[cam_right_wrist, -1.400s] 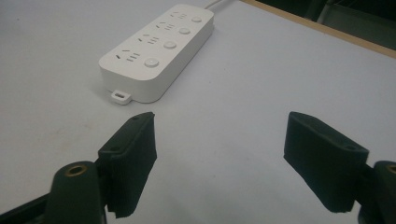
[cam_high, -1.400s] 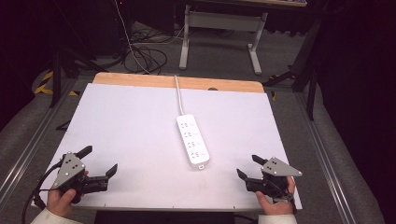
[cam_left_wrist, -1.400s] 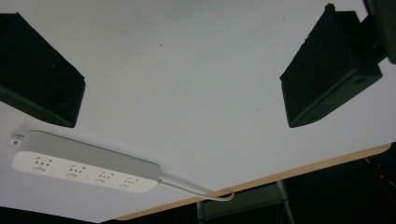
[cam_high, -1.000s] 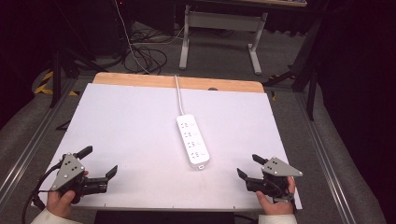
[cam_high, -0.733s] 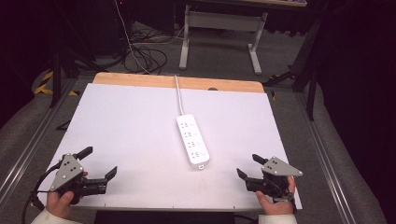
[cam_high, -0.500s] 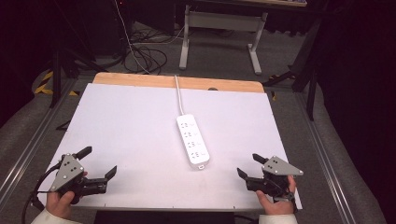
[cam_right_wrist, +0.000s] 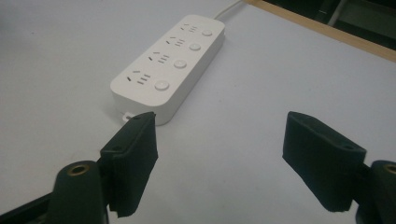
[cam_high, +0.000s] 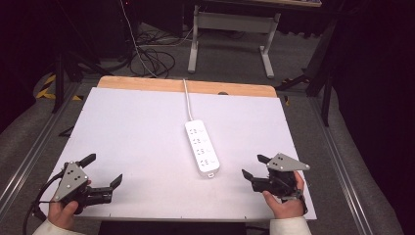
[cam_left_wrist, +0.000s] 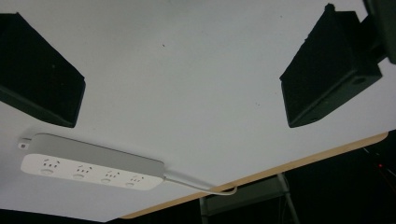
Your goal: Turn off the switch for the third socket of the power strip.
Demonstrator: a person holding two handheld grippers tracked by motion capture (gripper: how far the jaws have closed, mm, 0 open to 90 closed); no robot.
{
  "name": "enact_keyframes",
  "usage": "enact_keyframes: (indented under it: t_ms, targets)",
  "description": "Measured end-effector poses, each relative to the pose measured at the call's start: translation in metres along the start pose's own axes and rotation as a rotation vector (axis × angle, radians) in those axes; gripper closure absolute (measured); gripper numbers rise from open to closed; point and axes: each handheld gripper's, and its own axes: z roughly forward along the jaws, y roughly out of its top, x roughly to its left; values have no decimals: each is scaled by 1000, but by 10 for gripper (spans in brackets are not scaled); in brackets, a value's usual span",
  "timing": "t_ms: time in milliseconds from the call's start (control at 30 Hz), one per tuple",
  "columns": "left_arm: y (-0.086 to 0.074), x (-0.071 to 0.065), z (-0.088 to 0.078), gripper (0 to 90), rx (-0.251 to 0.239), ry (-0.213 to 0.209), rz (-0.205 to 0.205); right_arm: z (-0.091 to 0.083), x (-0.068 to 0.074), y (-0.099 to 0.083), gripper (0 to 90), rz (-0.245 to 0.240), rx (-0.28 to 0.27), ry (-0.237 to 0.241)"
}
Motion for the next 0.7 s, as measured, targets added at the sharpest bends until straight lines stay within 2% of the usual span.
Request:
enact_keyframes:
  t_ms: [200,433,700]
  targets:
    - [0,0,0,3,-4,0,-2,10,3,18,271,-7,8,22]
    - [0,0,0,3,-4,1,-2,21,5,40,281,-39,38,45]
    - [0,0,0,3,-1,1,-1,29,8,58,300,-73,42,56]
